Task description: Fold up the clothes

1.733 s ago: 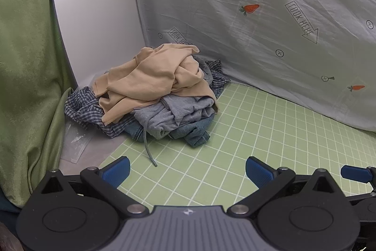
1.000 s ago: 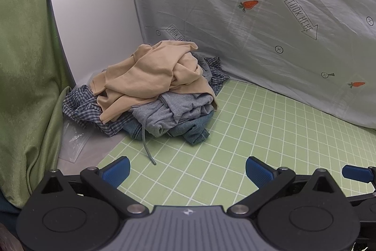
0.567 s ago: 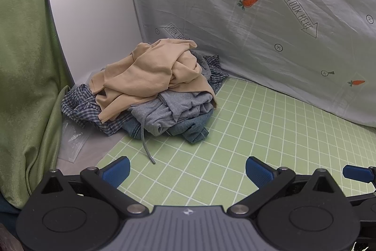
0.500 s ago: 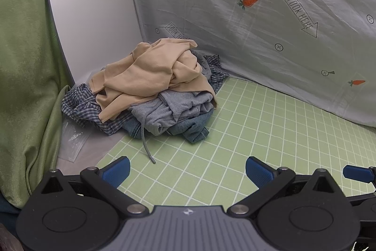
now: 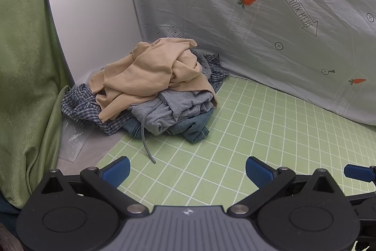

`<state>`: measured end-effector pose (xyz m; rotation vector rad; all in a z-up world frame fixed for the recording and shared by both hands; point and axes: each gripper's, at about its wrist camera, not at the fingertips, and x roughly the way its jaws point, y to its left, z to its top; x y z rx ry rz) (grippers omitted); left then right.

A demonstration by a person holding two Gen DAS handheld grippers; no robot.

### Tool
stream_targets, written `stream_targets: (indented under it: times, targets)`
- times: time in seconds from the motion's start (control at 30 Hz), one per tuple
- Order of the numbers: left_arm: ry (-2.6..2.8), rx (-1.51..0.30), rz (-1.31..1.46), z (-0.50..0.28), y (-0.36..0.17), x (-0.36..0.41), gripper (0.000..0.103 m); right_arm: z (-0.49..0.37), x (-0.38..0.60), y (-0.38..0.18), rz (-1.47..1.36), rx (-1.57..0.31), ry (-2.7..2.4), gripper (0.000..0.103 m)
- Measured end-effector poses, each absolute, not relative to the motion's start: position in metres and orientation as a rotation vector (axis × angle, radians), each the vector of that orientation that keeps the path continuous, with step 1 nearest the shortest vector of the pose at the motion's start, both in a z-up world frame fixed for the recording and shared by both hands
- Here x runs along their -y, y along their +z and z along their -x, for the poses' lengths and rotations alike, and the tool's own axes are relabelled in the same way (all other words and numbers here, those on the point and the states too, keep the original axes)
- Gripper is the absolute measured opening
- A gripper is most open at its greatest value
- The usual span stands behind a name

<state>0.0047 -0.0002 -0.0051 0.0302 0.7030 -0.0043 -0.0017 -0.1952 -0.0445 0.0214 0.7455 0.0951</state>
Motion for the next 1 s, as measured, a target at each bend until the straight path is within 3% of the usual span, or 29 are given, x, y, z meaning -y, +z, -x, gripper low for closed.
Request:
stream_targets:
  times: [1.0]
  targets:
    - [-0.048, -0.694, -0.069, -0.048, -0.008, 0.007, 0.103, -0.041, 0.187, -0.041, 0.011, -0.729, 0.088, 0.103]
